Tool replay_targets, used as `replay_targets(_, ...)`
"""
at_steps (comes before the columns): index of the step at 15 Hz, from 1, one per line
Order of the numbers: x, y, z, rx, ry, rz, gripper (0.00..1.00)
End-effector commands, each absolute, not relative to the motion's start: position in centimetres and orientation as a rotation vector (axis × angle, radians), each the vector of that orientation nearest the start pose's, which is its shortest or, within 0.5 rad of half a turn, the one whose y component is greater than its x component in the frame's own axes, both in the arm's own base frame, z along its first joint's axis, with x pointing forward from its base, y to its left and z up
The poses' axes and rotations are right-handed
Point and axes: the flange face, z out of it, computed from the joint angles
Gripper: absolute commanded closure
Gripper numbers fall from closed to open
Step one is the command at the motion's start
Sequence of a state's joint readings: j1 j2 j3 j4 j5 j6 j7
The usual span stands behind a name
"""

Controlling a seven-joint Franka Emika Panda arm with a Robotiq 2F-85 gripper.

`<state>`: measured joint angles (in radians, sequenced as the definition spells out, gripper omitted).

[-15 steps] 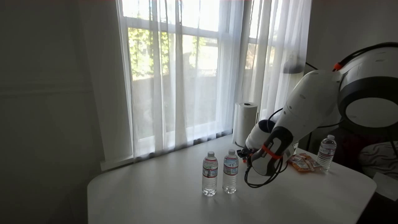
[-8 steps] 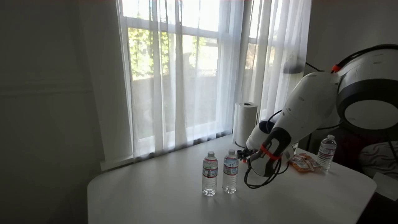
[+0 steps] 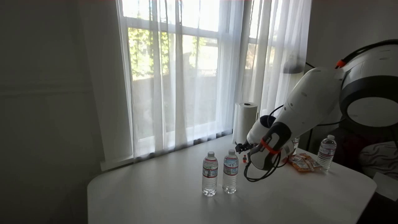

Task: Place the orange and blue object on the table upright

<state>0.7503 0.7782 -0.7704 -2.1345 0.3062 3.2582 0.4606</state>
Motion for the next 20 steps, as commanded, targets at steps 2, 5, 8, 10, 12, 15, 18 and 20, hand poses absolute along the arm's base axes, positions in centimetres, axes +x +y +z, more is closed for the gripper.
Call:
replay_targets(2, 61.1, -2.4, 23.8, -3.117, 0.739, -1.073, 0.0)
replay_targets(5, 61.7, -2.8, 25.1, -3.147, 0.748, -1.005, 0.0)
replay_targets(8, 62.2, -3.3, 26.2, -3.203, 0.775, -0.924, 0.0)
replay_targets(10, 62.5, -3.6, 26.9, -3.242, 0.772, -0.872, 0.0)
replay_targets(12, 62.6, -3.8, 27.5, -3.281, 0.754, -0.825, 0.0)
replay_targets(15, 62.7, -3.9, 28.2, -3.33, 0.731, -0.733, 0.0)
replay_targets(18, 62.7, -3.8, 28.8, -3.359, 0.718, -0.677, 0.0)
replay_targets(20, 62.6, -3.7, 29.3, -3.372, 0.709, -0.645, 0.0)
